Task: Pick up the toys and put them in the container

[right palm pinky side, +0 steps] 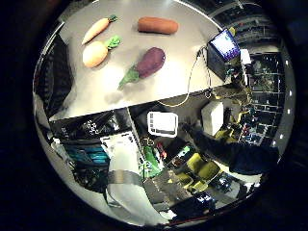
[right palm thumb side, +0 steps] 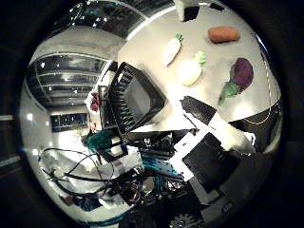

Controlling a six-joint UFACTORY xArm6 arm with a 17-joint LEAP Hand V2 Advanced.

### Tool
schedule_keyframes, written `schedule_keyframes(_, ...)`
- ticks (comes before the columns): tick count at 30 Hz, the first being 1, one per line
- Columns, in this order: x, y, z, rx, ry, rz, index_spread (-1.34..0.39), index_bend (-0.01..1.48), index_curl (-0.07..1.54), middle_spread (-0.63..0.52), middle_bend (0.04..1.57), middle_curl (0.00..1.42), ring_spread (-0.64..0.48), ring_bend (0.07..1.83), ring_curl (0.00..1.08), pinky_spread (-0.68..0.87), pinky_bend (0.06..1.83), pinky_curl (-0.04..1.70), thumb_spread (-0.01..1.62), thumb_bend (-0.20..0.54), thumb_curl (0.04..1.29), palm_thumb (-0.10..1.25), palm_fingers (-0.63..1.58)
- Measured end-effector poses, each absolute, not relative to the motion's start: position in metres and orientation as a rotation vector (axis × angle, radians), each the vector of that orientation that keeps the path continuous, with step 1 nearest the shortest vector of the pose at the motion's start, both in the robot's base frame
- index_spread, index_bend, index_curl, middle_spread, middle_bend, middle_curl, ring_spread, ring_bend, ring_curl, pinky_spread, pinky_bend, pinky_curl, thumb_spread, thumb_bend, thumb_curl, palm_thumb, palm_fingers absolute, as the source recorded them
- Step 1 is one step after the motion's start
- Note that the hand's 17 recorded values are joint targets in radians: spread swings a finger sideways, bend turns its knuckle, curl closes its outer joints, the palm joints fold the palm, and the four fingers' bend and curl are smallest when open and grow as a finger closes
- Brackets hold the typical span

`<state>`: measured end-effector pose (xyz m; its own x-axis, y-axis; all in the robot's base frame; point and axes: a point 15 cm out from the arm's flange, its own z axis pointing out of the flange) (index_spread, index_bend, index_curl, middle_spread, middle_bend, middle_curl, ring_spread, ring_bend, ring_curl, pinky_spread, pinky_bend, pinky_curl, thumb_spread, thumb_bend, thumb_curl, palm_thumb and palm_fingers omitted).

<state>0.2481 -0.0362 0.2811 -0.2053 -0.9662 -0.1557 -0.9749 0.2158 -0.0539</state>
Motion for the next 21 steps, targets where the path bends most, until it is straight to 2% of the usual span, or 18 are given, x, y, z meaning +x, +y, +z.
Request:
schedule_keyframes(3, 0.254, -0.040, 0.288, -1.881, 2.311, 0.056, -0.47, 0.18, 0.36, -0.01, 0.19, 0.27, 0.13, 0.20, 0.23, 0.45, 0.22, 0.28, 1.02, -0.020, 0.37, 0.89, 0.38)
schedule_keyframes(9, 0.294, -0.058, 0.301, -1.892, 2.263, -0.038, -0.44, 0.15, 0.32, -0.02, 0.21, 0.29, 0.12, 0.23, 0.24, 0.44, 0.25, 0.29, 1.02, -0.025, 0.38, 0.87, 0.36)
schedule_keyframes(15, 0.331, -0.075, 0.307, -1.919, 2.242, -0.052, -0.38, 0.10, 0.26, 0.02, 0.18, 0.30, 0.15, 0.27, 0.25, 0.43, 0.37, 0.33, 1.01, -0.039, 0.35, 0.77, 0.17)
schedule_keyframes(21, 0.374, -0.106, 0.296, -2.013, 2.236, -0.061, -0.36, 0.13, 0.22, 0.06, 0.19, 0.30, 0.18, 0.31, 0.26, 0.41, 0.46, 0.34, 0.98, -0.035, 0.33, 0.67, 0.02)
